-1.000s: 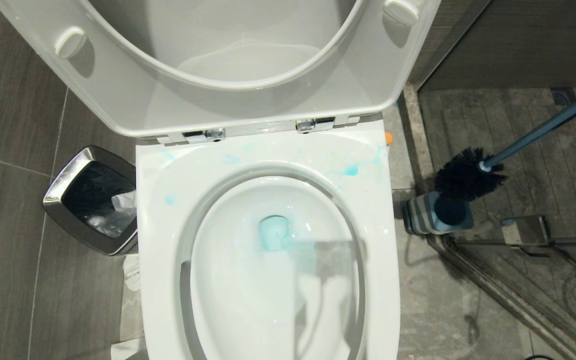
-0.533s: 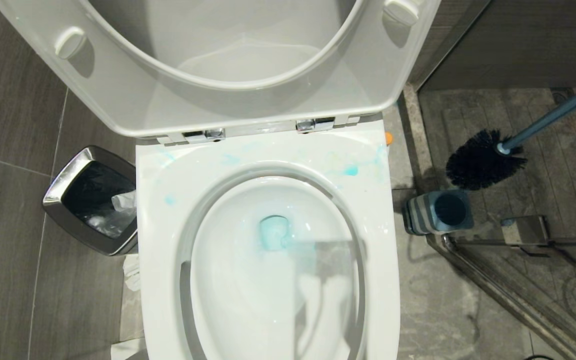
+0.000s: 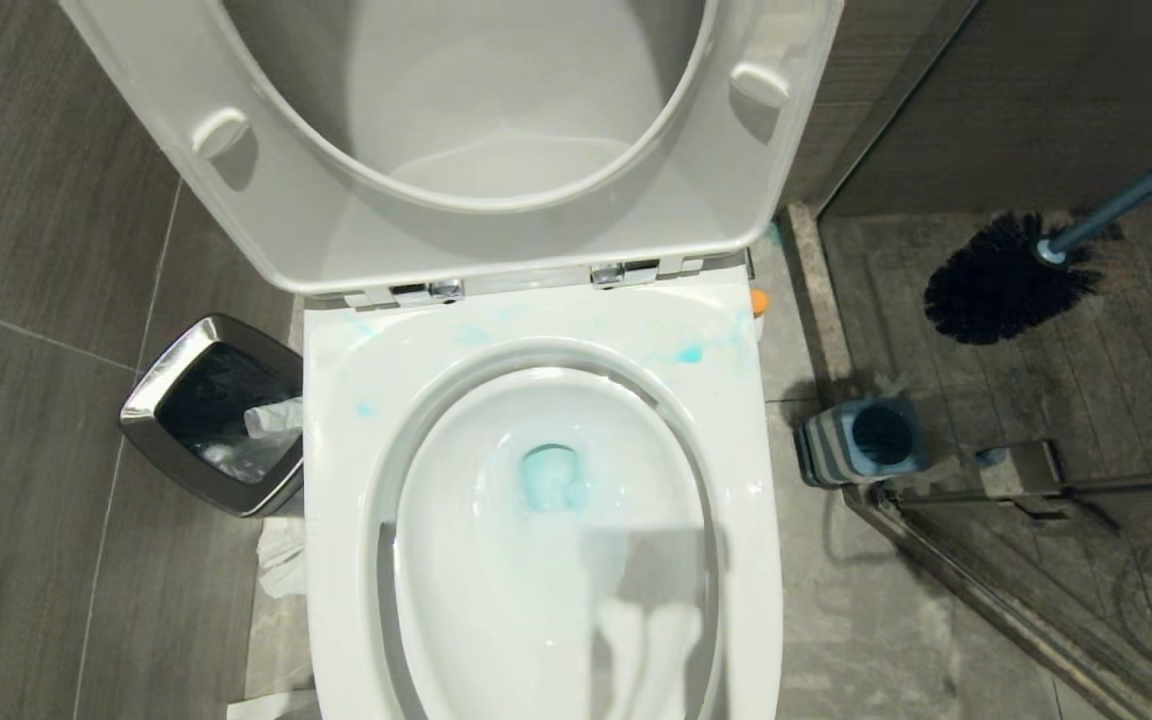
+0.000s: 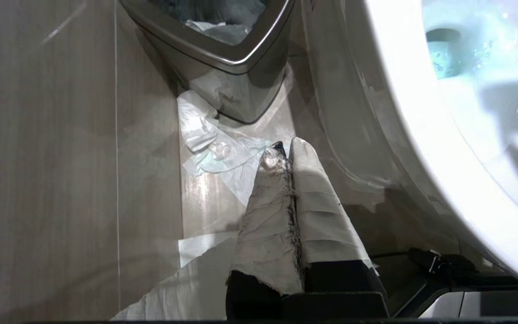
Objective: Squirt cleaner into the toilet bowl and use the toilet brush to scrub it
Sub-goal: Scrub the toilet bowl
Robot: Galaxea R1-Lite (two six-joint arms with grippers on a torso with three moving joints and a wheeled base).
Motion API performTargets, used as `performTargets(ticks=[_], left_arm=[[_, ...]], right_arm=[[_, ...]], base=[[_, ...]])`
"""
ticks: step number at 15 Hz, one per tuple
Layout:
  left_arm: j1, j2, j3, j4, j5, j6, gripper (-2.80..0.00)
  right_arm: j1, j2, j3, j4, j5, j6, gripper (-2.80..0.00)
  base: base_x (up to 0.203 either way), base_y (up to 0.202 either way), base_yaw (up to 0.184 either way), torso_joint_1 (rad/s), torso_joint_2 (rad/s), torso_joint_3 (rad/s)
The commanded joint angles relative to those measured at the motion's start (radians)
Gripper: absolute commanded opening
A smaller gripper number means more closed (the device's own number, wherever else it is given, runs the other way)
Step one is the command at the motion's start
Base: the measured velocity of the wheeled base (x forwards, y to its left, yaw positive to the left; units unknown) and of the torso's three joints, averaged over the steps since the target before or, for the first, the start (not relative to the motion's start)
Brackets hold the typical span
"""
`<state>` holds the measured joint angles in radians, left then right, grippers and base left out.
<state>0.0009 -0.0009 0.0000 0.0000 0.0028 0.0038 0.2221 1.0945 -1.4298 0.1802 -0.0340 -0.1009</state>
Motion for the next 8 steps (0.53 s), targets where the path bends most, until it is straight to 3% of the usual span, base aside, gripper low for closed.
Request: performTargets(ticks=[1,2,8], left_arm=[[0.002,0.001,0.0,0.0,0.0,0.001,-2.8],[0.001,0.001,0.0,0.0,0.0,0.001,-2.8],[0.002,0.001,0.0,0.0,0.0,0.001,-2.8]], right_arm=[[0.002,0.043,-0.04,0.001,-0.01,-0.011,-2.8],[0.015,0.059,-0.059,0.001,-0.032,-0.019,-2.8],[0.289,0.168,-0.18,-0.006,-0.282,-0.079,-2.8]], base=[[0.0,0.0,0.0,0.002,0.01,0.203],[0.0,0.0,0.0,0.002,0.0,0.203],[0.0,0.0,0.0,0.003,0.0,0.204]])
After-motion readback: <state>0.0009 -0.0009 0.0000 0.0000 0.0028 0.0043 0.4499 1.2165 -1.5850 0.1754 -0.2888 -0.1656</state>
